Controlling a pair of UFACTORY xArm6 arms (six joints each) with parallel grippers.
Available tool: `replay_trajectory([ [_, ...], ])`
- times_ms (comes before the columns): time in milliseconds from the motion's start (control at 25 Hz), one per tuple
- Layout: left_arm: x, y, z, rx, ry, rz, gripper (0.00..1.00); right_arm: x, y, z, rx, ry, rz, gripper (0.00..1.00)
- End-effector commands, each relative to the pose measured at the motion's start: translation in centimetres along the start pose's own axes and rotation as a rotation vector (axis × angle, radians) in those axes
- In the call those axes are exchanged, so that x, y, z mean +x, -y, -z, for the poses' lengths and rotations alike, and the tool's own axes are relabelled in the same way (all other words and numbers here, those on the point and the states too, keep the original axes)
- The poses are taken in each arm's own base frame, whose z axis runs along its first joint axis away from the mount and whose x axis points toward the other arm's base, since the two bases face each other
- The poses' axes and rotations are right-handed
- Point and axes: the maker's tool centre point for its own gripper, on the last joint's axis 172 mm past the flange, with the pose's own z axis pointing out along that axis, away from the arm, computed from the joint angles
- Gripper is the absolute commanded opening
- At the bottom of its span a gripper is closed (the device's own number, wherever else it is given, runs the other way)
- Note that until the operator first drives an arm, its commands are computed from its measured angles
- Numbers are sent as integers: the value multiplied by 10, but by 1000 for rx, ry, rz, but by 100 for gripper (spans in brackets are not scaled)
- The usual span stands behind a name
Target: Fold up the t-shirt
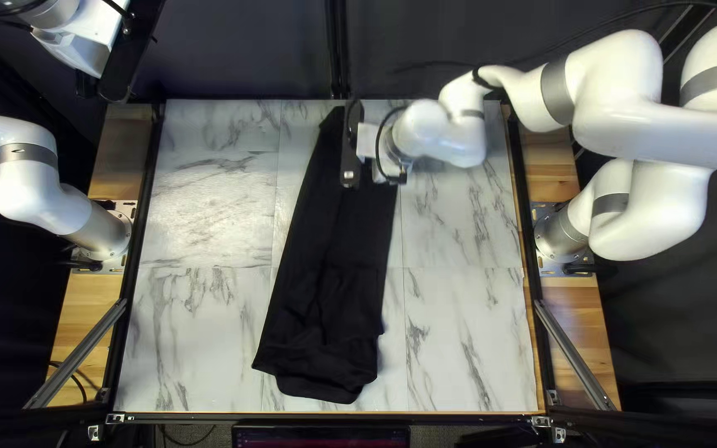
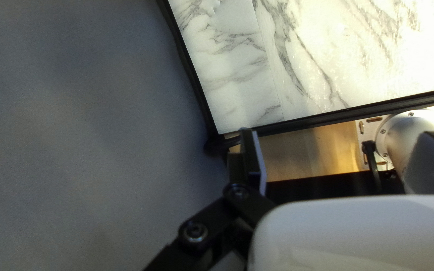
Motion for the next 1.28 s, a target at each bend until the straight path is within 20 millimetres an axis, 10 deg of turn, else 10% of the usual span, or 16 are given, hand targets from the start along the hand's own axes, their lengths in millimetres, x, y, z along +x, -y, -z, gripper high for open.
replay_trajectory([
  [40,0,0,0,0,0,0,100,-3,17,-8,2,6,33,0],
  [200,0,0,0,0,0,0,100,-4,30,-11,4,20,66,0],
  [240,0,0,0,0,0,0,100,-4,31,-11,4,23,72,86],
  [280,0,0,0,0,0,0,100,-5,31,-9,4,29,82,100],
  [640,0,0,0,0,0,0,100,9,3,38,-1,9,76,100],
  [1280,0,0,0,0,0,0,100,1,-73,25,175,22,24,100],
])
